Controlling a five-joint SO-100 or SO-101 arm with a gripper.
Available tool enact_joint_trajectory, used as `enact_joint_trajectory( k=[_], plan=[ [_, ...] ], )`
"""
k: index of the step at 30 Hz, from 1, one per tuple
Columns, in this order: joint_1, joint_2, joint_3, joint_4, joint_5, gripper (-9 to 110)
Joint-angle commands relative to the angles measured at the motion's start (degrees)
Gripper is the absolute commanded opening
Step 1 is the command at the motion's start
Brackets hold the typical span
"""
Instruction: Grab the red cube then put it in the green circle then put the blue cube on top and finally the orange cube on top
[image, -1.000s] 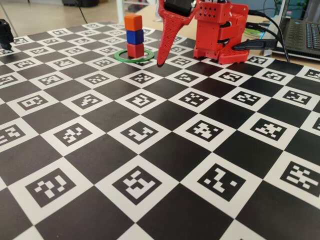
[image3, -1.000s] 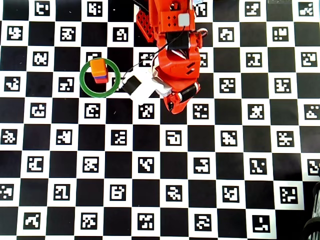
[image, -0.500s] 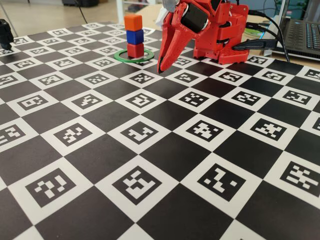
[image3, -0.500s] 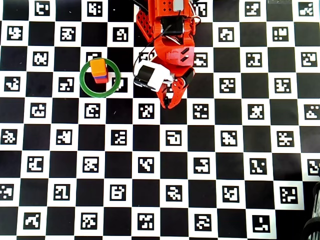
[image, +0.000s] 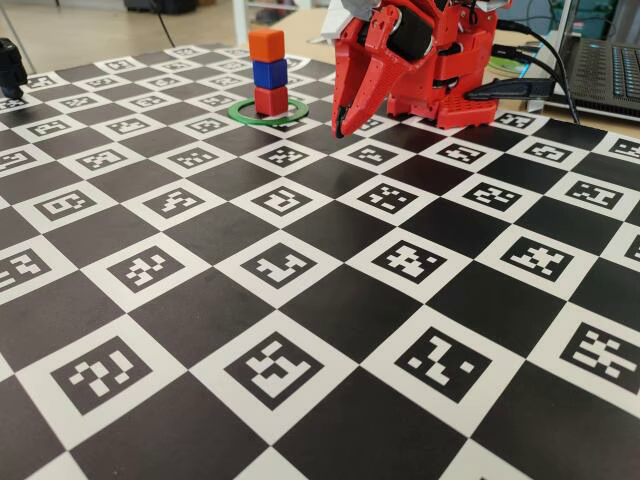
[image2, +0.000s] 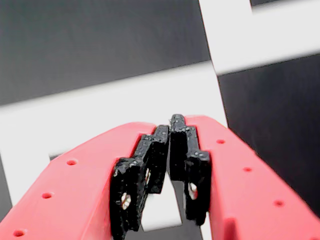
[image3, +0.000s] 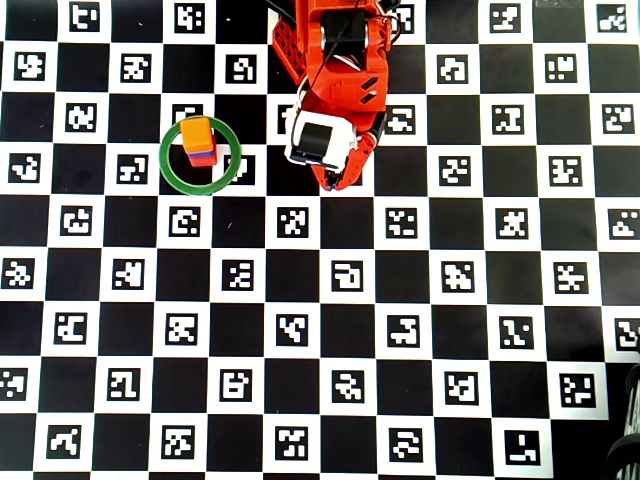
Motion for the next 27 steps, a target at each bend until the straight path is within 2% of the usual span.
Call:
enact_joint_trajectory(
  k=[1,4,27],
  plan=[
    [-0.79,2.81,2.37,3.16,-0.97,-5],
    [-0.97,2.81,2.37,6.5,-1.23,-5],
    [-2.72,2.81,2.37,6.59,-1.67,-5]
  ],
)
